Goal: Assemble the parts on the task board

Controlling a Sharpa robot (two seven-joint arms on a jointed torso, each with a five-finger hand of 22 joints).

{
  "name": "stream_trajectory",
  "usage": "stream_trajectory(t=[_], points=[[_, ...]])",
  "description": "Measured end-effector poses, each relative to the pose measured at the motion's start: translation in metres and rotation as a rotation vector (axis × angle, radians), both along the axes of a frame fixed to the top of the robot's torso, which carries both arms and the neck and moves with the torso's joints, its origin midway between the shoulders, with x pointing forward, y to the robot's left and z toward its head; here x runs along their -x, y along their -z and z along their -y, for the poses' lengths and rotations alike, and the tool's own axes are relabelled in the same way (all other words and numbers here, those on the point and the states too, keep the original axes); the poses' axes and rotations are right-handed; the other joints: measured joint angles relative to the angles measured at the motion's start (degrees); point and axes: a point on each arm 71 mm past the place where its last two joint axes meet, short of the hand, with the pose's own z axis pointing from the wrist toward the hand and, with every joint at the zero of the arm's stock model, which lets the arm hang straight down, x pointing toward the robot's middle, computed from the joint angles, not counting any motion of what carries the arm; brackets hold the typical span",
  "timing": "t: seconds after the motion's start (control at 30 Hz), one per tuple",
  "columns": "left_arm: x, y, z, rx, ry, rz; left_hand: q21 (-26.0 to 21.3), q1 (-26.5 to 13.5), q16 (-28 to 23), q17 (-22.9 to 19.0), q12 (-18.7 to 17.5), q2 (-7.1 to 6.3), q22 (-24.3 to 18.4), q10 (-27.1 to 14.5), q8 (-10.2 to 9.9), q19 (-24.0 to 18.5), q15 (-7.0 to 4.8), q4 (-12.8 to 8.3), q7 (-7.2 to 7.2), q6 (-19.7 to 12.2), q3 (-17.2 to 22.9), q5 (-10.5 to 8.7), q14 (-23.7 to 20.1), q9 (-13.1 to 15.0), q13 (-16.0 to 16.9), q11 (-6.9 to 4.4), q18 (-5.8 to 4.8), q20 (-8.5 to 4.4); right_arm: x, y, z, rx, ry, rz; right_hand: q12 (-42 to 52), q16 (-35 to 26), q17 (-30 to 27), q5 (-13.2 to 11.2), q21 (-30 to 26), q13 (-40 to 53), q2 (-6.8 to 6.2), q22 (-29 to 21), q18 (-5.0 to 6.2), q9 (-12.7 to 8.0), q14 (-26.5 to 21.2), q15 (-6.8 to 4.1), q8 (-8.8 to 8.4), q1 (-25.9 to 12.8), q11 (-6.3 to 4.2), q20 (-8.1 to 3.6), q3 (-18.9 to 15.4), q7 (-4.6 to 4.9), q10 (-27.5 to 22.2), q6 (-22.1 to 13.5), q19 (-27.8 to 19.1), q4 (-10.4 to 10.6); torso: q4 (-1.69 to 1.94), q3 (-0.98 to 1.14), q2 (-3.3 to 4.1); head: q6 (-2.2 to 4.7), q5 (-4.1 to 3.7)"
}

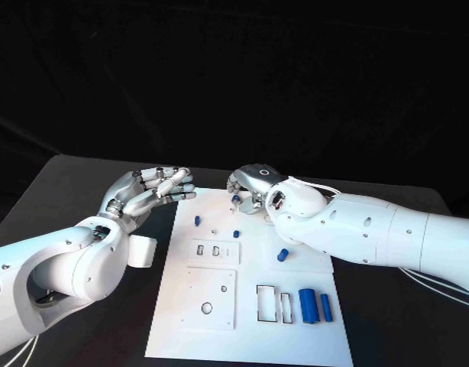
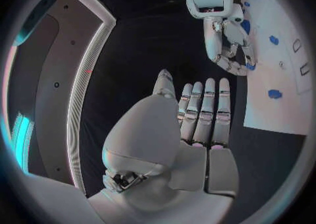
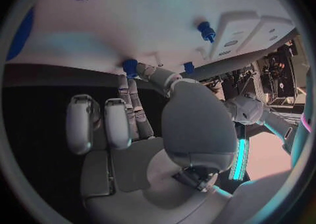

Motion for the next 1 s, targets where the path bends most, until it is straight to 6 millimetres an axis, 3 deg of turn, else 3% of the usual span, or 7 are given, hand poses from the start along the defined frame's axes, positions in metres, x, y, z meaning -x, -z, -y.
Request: stream_trajectory(t=[0.13,0.23,0.5,0.7,0.8,0.9,1.0], points=[[0.000,0.000,-0.001,-0.001,-0.002,0.000,0.0,0.0,-0.2,0.0,0.0,0.00,0.0,0.0,0.0,0.0,0.00,0.0,0.00,0.0,0.0,0.00,0.0,0.0,0.0,0.00,0.00,0.00,0.004,-0.001,0.004,-0.004,-0.009,-0.005,0.2,-0.9,-2.1,0.6,-2.7,-1.1,0.76,-2.5,0.51,-1.1,0.0,0.00,-1.43,1.3,0.42,0.45,-8.6,0.15,-3.1,-0.9,-1.8,0.9,-0.07,0.01,0.00,-0.02,0.07],[0.000,0.000,-0.002,-0.002,-0.005,0.000,0.0,0.0,-0.2,0.0,0.0,0.00,0.0,0.0,0.0,0.0,0.00,0.0,0.00,0.0,0.0,0.00,0.0,0.0,0.0,0.00,0.00,0.00,0.011,-0.002,0.010,-0.012,-0.018,-0.009,0.4,-1.0,-2.0,0.9,-2.8,-1.1,1.34,-2.4,0.51,-1.5,0.0,0.00,-1.42,1.9,0.43,0.45,-11.3,0.15,-3.1,-0.9,-1.8,1.4,-0.14,0.01,0.00,0.02,0.18],[-0.002,0.001,-0.008,-0.008,-0.018,-0.001,0.0,0.0,-0.2,0.0,0.0,0.00,0.0,-0.1,0.0,0.0,0.00,0.0,0.00,0.0,0.0,-0.19,0.0,0.0,0.0,0.12,-0.01,0.00,0.026,-0.016,0.043,-0.047,-0.003,-0.005,1.2,-0.7,-1.8,1.0,-2.7,-1.1,1.54,-1.8,0.51,-2.0,0.0,0.00,-1.42,2.1,-0.09,0.11,-13.5,-0.29,-2.0,-0.2,-1.4,2.6,-0.52,0.11,-0.21,0.34,0.16],[-0.003,0.001,-0.010,-0.010,-0.024,-0.002,0.0,0.0,-0.2,0.0,0.0,0.00,-0.1,-0.2,0.0,0.0,0.00,0.0,0.00,0.0,0.0,-0.20,0.0,0.1,0.0,0.21,-0.01,0.00,0.025,-0.025,0.087,-0.097,0.089,-0.040,3.8,1.1,0.4,1.3,0.0,0.5,1.49,0.9,0.50,-2.5,-0.1,-0.58,-1.86,2.1,-1.11,-0.71,-11.1,-0.44,5.7,1.0,1.8,3.7,-0.91,0.25,-0.54,0.48,-0.15],[-0.004,0.001,-0.010,-0.010,-0.024,-0.003,0.0,0.0,-0.2,0.1,0.0,0.00,-0.1,-0.2,0.0,0.0,0.00,0.1,0.00,0.0,-0.1,-0.20,0.0,0.1,0.0,0.21,0.00,0.00,0.026,-0.025,0.110,-0.135,0.142,-0.082,6.3,2.0,1.8,1.3,1.4,2.4,-0.04,0.9,0.50,-2.6,0.0,-1.71,-2.22,0.9,-2.32,-1.53,-10.1,-0.90,10.9,0.5,3.2,4.2,-1.10,0.34,-0.66,0.55,-0.26],[-0.004,0.002,-0.011,-0.010,-0.025,-0.003,0.0,0.0,-0.2,0.1,0.0,0.00,-0.1,-0.2,0.0,0.0,0.00,0.2,0.00,0.0,-0.2,-0.20,0.0,0.1,0.0,0.21,-0.01,0.00,0.028,-0.024,0.124,-0.166,0.178,-0.127,13.3,3.5,4.4,1.0,3.1,9.1,-1.13,0.9,-0.22,-1.9,0.0,-3.09,-2.31,0.7,-3.87,-2.83,-12.1,-2.19,14.9,-0.4,5.0,4.6,-1.26,0.46,-0.73,0.55,-0.31],[-0.005,0.002,-0.011,-0.010,-0.025,-0.004,0.0,0.0,-0.2,0.1,0.0,0.00,-0.1,-0.2,0.0,0.0,0.00,0.2,0.00,0.0,-0.2,-0.20,0.0,0.1,0.0,0.21,0.00,0.00,0.030,-0.023,0.129,-0.187,0.197,-0.169,27.1,6.2,8.5,1.0,4.5,23.6,-0.98,0.9,-0.47,-0.2,-0.1,-3.21,-2.31,0.8,-4.22,-3.19,-15.2,-2.69,11.3,-0.9,6.1,5.7,-1.41,0.60,-0.75,0.53,-0.29]])
